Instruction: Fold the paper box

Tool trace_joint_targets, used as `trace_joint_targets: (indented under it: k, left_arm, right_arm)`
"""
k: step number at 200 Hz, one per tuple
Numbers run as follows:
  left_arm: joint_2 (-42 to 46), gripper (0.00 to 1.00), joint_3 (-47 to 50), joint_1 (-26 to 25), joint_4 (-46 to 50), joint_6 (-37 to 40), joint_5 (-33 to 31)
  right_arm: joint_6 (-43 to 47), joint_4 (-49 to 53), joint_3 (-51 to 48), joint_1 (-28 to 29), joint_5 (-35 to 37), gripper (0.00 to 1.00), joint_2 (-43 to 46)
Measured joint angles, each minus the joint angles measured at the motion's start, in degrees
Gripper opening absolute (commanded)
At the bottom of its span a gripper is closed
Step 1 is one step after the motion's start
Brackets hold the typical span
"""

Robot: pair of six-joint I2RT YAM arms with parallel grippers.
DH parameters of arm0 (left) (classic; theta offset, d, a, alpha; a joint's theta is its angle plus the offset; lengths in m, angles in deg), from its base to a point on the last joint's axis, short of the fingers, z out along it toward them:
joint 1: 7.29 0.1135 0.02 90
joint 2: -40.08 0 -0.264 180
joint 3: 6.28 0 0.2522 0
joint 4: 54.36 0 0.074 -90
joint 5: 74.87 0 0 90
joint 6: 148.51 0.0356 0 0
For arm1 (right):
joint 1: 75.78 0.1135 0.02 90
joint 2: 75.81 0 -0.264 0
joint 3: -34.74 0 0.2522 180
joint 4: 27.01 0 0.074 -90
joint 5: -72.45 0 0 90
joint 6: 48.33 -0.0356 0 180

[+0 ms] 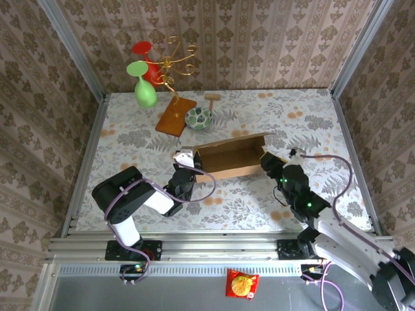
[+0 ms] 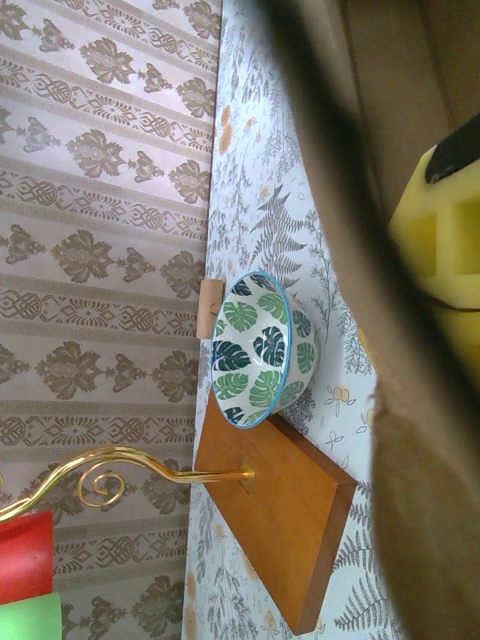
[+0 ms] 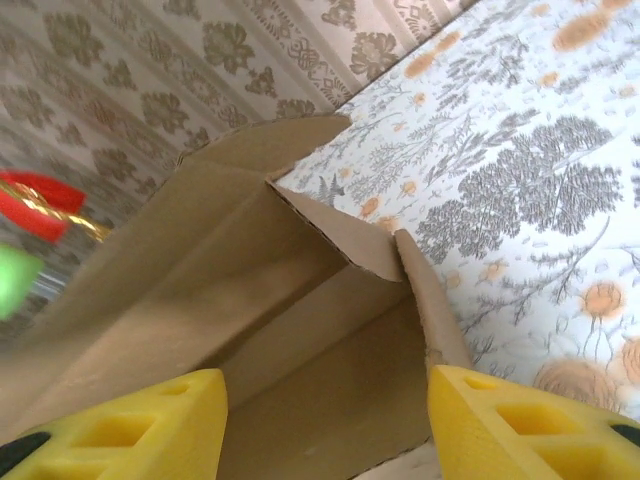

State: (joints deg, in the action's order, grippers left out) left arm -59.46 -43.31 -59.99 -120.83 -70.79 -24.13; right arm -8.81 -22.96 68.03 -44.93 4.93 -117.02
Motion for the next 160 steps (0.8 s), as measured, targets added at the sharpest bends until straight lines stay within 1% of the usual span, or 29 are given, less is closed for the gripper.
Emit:
trace_joint_targets:
  k: [18,38,62,88,116,144,152,160]
  left_arm:
    - [0.0,0.0,0.0,-1.0,0.0,0.4,-0.9]
    - [0.1,0.0,0.0,-2.2,0.2,1.0,-2.0]
    - [0.5,0.0,0.0,-3.5,0.8,1.3,-3.3]
    - [2.0,0.0,-0.2,-4.3,3.5,1.5,-4.3]
    - [2.8,0.0,-1.1,-4.3,6.2,1.4,-4.7]
    - [3.0,0.0,-1.7,-4.4,7.7,1.4,-5.1]
    - [3.1,0.0,-1.9,-4.4,8.0,1.4,-5.2]
    - [3.2,0.0,-1.9,-4.5,8.3,1.4,-5.4]
  right_arm:
    - [-8.5,5.9,0.8,0.9,0.0,0.58,4.0]
    - [-16.2,10.1,4.5,2.8,-0.1,0.6,2.9]
    - [-24.0,12.1,12.3,5.2,-0.2,0.61,-3.0]
    - [-30.0,10.9,20.4,6.6,-0.4,0.65,-11.5]
    - [-34.5,7.5,24.5,6.4,-1.6,0.63,-20.9]
    - [-37.4,6.1,25.6,4.8,-4.0,0.59,-27.7]
    - [-38.2,6.1,25.8,4.2,-4.6,0.55,-28.8]
    - [-38.9,6.1,26.0,3.7,-5.1,0.47,-29.5]
